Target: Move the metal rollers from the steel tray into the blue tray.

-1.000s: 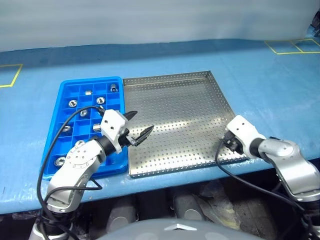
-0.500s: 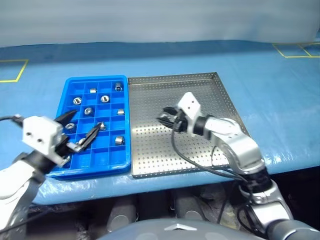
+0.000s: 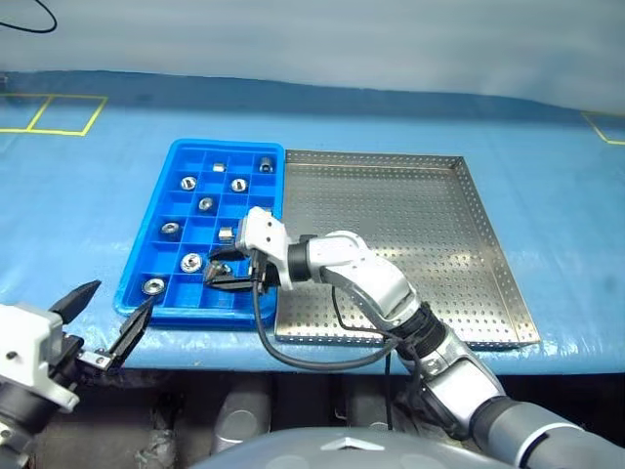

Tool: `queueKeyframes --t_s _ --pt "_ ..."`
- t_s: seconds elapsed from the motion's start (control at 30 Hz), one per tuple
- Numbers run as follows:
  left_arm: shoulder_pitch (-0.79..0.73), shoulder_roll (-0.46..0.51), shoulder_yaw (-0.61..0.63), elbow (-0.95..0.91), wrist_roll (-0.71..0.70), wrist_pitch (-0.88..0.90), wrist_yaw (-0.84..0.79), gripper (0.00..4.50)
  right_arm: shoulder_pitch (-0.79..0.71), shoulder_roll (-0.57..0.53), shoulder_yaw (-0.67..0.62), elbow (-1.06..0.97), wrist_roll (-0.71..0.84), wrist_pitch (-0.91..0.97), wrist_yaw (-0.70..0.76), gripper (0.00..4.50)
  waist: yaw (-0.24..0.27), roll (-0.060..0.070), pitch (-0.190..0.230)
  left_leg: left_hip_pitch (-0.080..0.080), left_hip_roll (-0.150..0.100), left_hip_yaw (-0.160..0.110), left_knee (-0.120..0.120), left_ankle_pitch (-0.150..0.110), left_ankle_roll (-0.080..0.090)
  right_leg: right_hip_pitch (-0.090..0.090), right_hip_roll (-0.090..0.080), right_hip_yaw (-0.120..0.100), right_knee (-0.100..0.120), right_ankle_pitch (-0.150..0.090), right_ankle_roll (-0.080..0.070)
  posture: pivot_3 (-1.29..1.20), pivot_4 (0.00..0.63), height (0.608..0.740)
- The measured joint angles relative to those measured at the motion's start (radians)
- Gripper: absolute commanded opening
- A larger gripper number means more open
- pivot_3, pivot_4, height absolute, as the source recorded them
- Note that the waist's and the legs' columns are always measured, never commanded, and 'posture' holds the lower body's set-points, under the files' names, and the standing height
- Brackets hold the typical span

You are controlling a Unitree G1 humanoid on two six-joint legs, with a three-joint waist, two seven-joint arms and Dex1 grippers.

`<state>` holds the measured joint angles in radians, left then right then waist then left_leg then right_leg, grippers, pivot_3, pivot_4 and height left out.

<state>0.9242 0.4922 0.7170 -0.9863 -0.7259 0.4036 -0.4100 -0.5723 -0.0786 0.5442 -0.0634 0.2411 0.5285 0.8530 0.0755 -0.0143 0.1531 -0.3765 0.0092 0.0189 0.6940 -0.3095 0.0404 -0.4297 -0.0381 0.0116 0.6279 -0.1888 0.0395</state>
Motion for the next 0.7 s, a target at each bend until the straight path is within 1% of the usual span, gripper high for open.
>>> queueKeyframes --t_s 0.1,0.27,0.4,0.6,0.67,0.7 --pt "0.04 -0.012 -0.068 0.0 0.013 -0.049 0.031 4.02 -0.004 0.034 -0.001 0.065 -0.011 -0.028 -0.005 1.72 0.005 0.0 0.0 0.0 0.0 0.0 -0.001 0.001 -0.001 0.0 0.001 0.0 0.0 -0.003 0.005 0.32 0.15 0.74" --pt "0.045 -0.01 -0.151 0.0 0.051 -0.07 0.072 4.02 -0.032 0.079 -0.002 0.177 -0.041 -0.072 -0.023 1.72 0.01 0.0 0.0 0.0 0.001 -0.001 -0.004 0.002 -0.003 0.0 0.003 0.0 0.001 -0.004 0.004 0.31 0.15 0.74" --pt "0.032 -0.001 -0.16 0.0 0.06 -0.07 0.091 4.02 -0.033 0.089 -0.002 0.194 -0.049 -0.081 -0.022 1.72 0.01 0.0 0.0 0.0 0.0 -0.002 -0.006 0.002 -0.004 0.0 0.003 -0.001 0.001 -0.004 0.002 0.3 0.15 0.74" --pt "-0.003 0.026 -0.171 0.0 0.06 -0.06 0.11 4.02 -0.024 0.099 0.004 0.203 -0.06 -0.079 -0.017 1.72 0.009 0.0 0.0 0.0 0.0 -0.002 -0.01 0.006 -0.01 -0.001 0.004 -0.001 0.0 -0.005 0.001 0.28 0.15 0.74" --pt "-0.016 0.037 -0.172 0.0 0.06 -0.053 0.115 4.02 -0.014 0.086 0.028 0.2 -0.064 -0.066 0.004 2.45 0.008 0.0 0.0 0.0 0.0 -0.003 -0.01 0.006 -0.01 -0.001 0.004 -0.001 -0.001 -0.005 0.001 0.27 0.15 0.74" --pt "-0.026 0.043 -0.172 0.0 0.06 -0.044 0.118 4.02 -0.001 0.08 0.04 0.2 -0.069 -0.062 0.014 2.74 0.007 0.0 0.0 0.0 0.0 -0.003 -0.01 0.006 -0.01 -0.001 0.004 -0.001 -0.001 -0.005 0.001 0.27 0.15 0.74"
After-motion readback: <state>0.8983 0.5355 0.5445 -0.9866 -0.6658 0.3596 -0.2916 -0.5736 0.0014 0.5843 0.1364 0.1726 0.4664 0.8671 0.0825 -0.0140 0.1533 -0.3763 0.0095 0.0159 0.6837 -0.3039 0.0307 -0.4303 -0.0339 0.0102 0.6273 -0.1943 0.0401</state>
